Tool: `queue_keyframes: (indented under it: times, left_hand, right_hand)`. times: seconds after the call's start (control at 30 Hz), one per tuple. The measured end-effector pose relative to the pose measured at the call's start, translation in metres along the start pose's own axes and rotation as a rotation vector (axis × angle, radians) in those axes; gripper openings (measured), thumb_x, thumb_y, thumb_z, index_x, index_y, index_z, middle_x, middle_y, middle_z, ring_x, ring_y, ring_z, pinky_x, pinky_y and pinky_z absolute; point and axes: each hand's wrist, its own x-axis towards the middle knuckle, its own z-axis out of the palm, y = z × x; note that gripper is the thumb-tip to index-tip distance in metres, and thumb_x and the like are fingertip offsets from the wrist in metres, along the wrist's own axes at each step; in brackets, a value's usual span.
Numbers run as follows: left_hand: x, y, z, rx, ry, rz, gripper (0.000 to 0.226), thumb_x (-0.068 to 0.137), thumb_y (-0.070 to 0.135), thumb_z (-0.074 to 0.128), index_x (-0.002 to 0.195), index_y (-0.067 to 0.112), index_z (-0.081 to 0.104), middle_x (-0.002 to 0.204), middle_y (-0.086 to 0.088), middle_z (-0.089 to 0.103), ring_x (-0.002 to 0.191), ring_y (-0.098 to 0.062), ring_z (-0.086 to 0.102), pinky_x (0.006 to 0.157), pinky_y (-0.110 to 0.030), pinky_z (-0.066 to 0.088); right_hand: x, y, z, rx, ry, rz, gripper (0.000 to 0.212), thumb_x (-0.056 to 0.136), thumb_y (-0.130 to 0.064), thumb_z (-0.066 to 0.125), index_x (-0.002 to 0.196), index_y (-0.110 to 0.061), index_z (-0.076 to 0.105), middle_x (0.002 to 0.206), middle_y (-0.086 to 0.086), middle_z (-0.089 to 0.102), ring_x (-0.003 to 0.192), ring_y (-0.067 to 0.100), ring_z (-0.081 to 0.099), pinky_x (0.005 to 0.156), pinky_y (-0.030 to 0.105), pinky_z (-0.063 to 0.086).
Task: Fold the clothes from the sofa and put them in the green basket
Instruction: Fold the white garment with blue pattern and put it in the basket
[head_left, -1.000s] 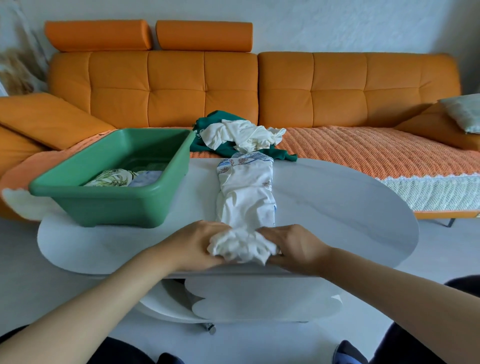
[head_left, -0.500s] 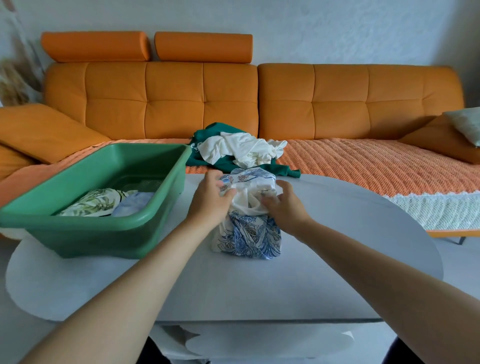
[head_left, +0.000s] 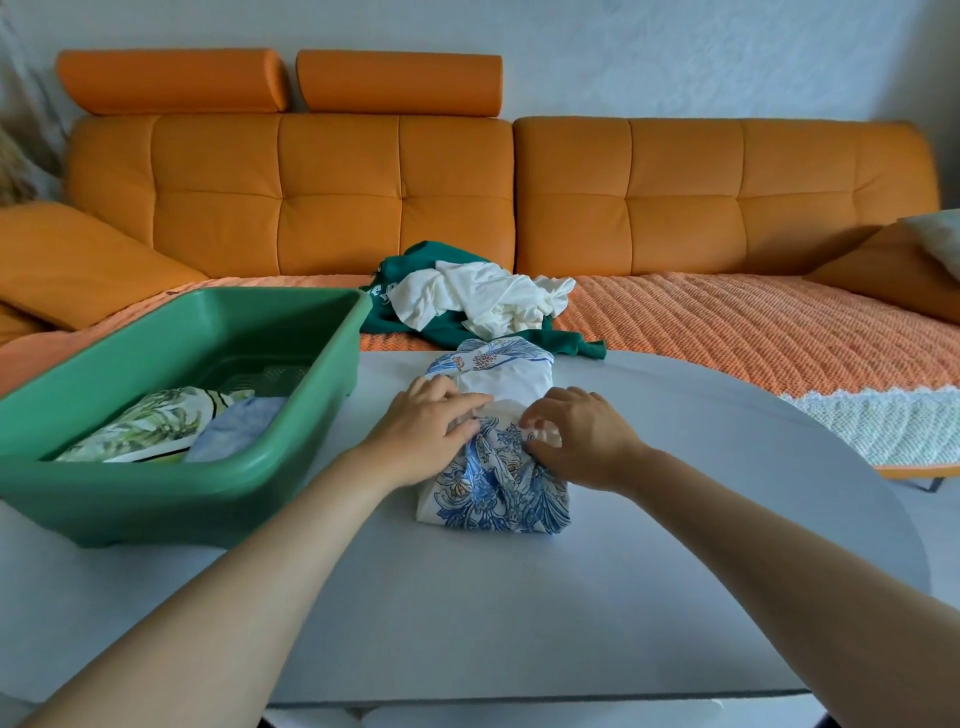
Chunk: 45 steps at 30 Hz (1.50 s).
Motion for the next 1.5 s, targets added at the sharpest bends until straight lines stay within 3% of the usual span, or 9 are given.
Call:
queue_keyframes:
  times: [0.27,0.4,0.63,0.73,0.83,0.97,1.1,1.3,1.5]
  left_hand:
    - [0.026,-0.003,0.002,0.084,-0.028,-0.03,0.024,0.102,0.042,0.045,0.106,0.027,0.064,0.12,0.008,0.051,0.119,-0.018,0.038,0.102,-0.038,0.03]
    - [0.035,-0.006,-0.009,0.136,0.235,-0.165,0.037,0.103,0.046,0.034,0.088,0.021,0.057,0.091,0.007,0.059,0.094,-0.02,0.054,0.089,-0.039,0.04]
    - [0.032,0.01,-0.005,0.016,0.476,-0.023,0.011,0.094,0.012,0.058,0.105,0.016,0.055,0.108,0.0,0.053,0.104,-0.023,0.05,0.089,-0.043,0.045]
    - [0.03,0.009,0.006,0.041,0.169,-0.035,0.031,0.102,0.043,0.042,0.128,0.035,0.056,0.136,0.002,0.05,0.127,-0.021,0.041,0.103,-0.043,0.038]
    - [0.02,-0.011,0.02,0.227,-0.208,-0.202,0.055,0.1,0.066,0.013,0.153,0.052,0.016,0.166,0.004,0.012,0.149,-0.021,0.009,0.115,-0.048,0.018]
    - [0.016,-0.024,0.019,0.132,-0.26,-0.339,0.066,0.095,0.072,0.011,0.156,0.046,0.003,0.167,-0.001,0.01,0.151,-0.024,0.008,0.115,-0.048,0.019]
    - [0.003,-0.022,0.009,0.099,-0.176,-0.301,0.07,0.098,0.068,0.028,0.158,0.038,0.01,0.166,-0.003,0.011,0.151,-0.024,0.009,0.117,-0.047,0.02]
    - [-0.032,0.005,-0.023,-0.07,0.193,0.09,0.021,0.083,0.027,0.076,0.102,0.029,0.067,0.104,0.012,0.059,0.103,-0.012,0.052,0.092,-0.038,0.047]
    - [-0.066,0.011,-0.02,0.011,-0.088,0.086,0.041,0.065,0.058,0.076,0.094,0.034,0.061,0.092,0.019,0.054,0.085,-0.004,0.053,0.073,-0.026,0.046]
  right_hand:
    - [0.024,0.014,0.001,-0.034,-0.085,0.116,0.021,0.098,-0.043,0.056,0.108,-0.028,0.067,0.103,-0.007,0.069,0.097,0.016,0.059,0.089,0.034,0.041]
    - [0.045,0.015,-0.007,0.09,0.037,0.193,0.023,0.105,-0.033,0.042,0.106,-0.021,0.062,0.091,0.003,0.07,0.082,0.025,0.062,0.084,0.041,0.048]
    - [0.073,0.015,0.015,0.102,0.121,0.274,0.02,0.105,-0.029,0.038,0.101,-0.021,0.056,0.087,0.005,0.063,0.086,0.027,0.052,0.083,0.038,0.034]
    - [0.074,0.021,0.025,0.047,0.098,0.311,0.017,0.105,-0.028,0.038,0.103,-0.023,0.054,0.084,0.004,0.061,0.087,0.028,0.054,0.078,0.037,0.028]
    - [0.065,0.028,0.027,-0.085,0.043,0.296,0.01,0.102,-0.028,0.047,0.111,-0.027,0.051,0.09,-0.001,0.058,0.098,0.025,0.052,0.079,0.037,0.026]
    - [0.056,0.023,0.015,-0.073,0.089,0.216,0.028,0.094,-0.026,0.061,0.12,-0.029,0.052,0.115,-0.003,0.056,0.11,0.021,0.05,0.095,0.037,0.039]
    - [0.034,-0.001,-0.009,0.032,0.133,0.055,0.019,0.089,-0.02,0.062,0.107,-0.025,0.056,0.103,-0.004,0.056,0.093,0.019,0.057,0.079,0.036,0.05]
    - [-0.015,-0.025,-0.03,-0.009,-0.075,-0.246,0.024,0.081,-0.044,0.065,0.096,-0.027,0.059,0.092,-0.01,0.052,0.074,0.012,0.048,0.065,0.03,0.044]
    - [-0.022,-0.035,-0.036,-0.153,-0.193,-0.293,0.03,0.075,-0.05,0.078,0.093,-0.028,0.069,0.096,-0.01,0.057,0.083,0.016,0.056,0.077,0.029,0.042]
